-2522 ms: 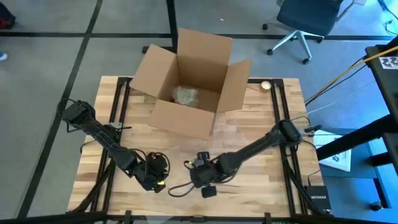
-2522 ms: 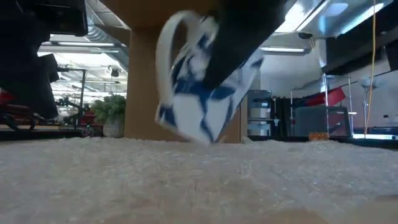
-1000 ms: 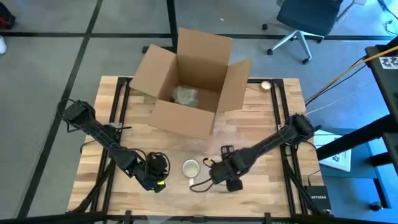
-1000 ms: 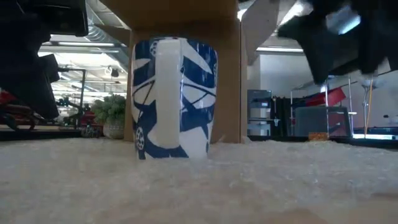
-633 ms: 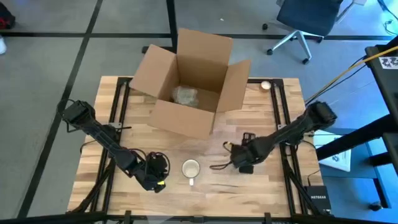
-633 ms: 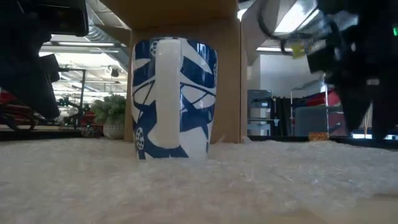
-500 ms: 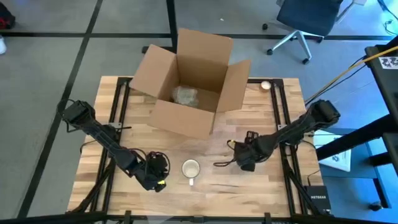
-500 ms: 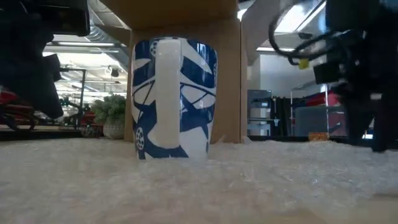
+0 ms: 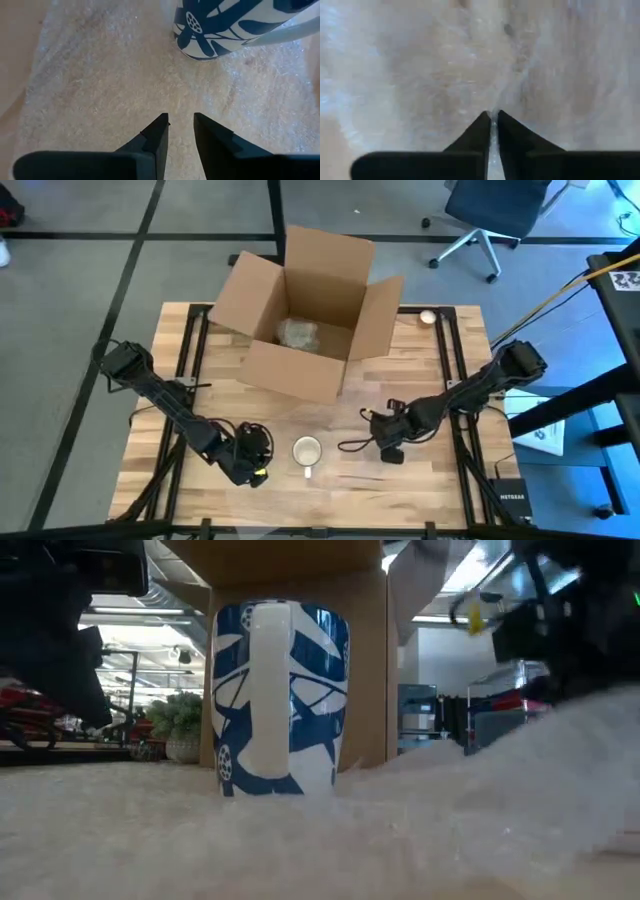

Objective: Wrap mug
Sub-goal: Wrap the blue mug with bubble wrap

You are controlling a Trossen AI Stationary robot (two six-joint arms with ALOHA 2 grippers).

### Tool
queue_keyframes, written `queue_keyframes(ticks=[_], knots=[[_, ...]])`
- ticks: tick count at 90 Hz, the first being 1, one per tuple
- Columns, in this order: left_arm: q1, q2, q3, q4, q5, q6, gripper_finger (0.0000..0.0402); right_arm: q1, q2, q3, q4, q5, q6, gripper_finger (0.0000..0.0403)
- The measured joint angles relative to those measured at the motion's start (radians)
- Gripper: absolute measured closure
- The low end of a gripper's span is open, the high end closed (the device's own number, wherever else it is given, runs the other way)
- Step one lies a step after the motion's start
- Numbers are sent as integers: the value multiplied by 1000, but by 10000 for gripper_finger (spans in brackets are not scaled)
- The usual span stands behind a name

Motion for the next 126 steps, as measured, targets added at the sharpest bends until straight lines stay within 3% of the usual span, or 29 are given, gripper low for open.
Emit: queue_keyframes(ticks=[10,30,47,64,84,101,109,126], knots=[[3,0,0,0,-4,2,326,0,0,89,79,13,-59,383],[3,0,0,1,-14,2,326,0,-1,216,406,40,-254,398],[3,0,0,1,-25,3,326,-1,21,236,657,57,-393,401],[9,0,0,42,-32,11,326,-1,139,238,849,38,-446,402],[20,0,0,137,-41,94,326,-2,302,388,785,49,-504,402],[32,-20,35,146,-27,141,326,-19,430,562,562,67,-572,402],[32,-42,62,142,-26,170,326,-28,459,624,463,89,-576,402],[33,-82,106,157,-81,240,326,-48,474,677,441,107,-580,402]])
